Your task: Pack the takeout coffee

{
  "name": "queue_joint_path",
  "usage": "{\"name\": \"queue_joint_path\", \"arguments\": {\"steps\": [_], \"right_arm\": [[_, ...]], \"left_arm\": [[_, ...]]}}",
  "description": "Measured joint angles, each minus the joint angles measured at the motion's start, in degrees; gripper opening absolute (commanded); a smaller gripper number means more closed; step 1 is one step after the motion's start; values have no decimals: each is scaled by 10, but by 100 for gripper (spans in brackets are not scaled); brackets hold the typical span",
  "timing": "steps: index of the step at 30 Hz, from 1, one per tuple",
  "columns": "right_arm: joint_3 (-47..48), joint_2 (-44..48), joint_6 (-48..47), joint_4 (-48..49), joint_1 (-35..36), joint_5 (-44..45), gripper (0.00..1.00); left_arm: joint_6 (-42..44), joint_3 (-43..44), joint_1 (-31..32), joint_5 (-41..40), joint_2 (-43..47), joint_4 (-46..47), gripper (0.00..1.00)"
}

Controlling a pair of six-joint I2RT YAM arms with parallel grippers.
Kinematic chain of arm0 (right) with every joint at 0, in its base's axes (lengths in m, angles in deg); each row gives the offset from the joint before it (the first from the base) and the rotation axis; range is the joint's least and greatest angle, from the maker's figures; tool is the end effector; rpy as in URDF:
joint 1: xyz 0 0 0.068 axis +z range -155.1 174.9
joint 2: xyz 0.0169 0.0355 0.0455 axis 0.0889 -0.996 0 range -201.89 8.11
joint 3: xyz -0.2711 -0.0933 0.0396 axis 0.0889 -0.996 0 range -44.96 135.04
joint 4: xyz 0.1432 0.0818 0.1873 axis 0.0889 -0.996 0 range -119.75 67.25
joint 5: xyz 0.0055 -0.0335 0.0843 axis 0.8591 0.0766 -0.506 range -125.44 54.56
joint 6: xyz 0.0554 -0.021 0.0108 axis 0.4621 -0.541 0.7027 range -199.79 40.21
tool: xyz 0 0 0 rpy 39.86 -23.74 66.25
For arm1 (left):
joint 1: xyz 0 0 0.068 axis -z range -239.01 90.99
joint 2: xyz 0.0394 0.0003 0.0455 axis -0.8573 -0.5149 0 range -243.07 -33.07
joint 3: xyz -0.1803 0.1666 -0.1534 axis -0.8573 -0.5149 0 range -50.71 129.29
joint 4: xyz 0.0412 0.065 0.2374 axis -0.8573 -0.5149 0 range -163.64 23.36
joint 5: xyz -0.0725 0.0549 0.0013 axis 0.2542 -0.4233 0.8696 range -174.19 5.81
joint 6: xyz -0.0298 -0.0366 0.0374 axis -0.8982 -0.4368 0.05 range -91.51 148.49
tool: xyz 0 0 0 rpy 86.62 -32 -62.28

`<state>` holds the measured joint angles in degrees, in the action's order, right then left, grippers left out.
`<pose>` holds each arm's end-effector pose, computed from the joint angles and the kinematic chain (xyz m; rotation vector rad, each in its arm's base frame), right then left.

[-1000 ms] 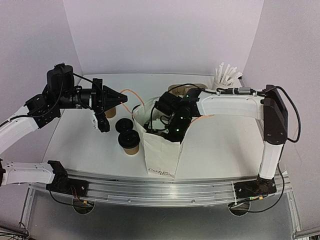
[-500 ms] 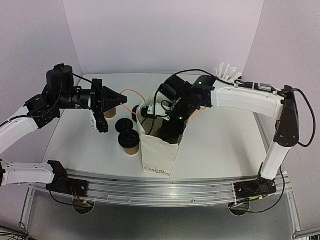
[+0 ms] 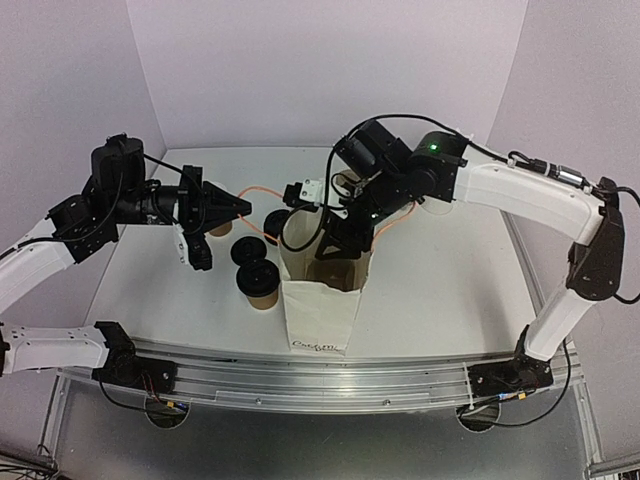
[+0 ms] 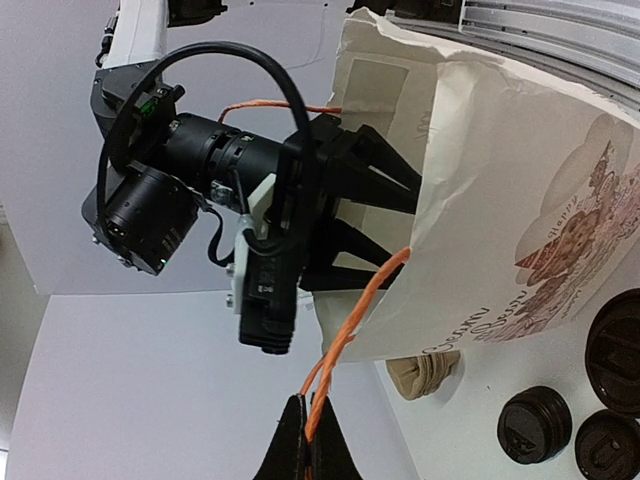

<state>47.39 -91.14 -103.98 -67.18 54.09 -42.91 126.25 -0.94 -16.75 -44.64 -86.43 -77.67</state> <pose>0.1881 0.3265 0.3304 -1.7079 1.8315 0.4198 0.1236 -0.1506 0.3572 1.7619 0.1377 0.0705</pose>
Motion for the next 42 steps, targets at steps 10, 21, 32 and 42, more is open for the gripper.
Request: {"name": "queue_joint_path", "arguments": {"steps": [10, 21, 32, 42], "right_arm": [[17, 46, 5, 23, 0, 31, 65], [17, 57, 26, 62, 0, 64, 66], [20, 57, 96, 103, -8, 71, 74], [34, 72, 202, 117, -42, 80, 78]], "left_arm": [[-10, -4, 0, -1, 5, -1, 27], [-37, -5, 1, -30, 30, -38, 100], [-284, -4, 1, -133, 94, -91, 96], [-527, 56, -22, -147, -25, -248, 66]]}}
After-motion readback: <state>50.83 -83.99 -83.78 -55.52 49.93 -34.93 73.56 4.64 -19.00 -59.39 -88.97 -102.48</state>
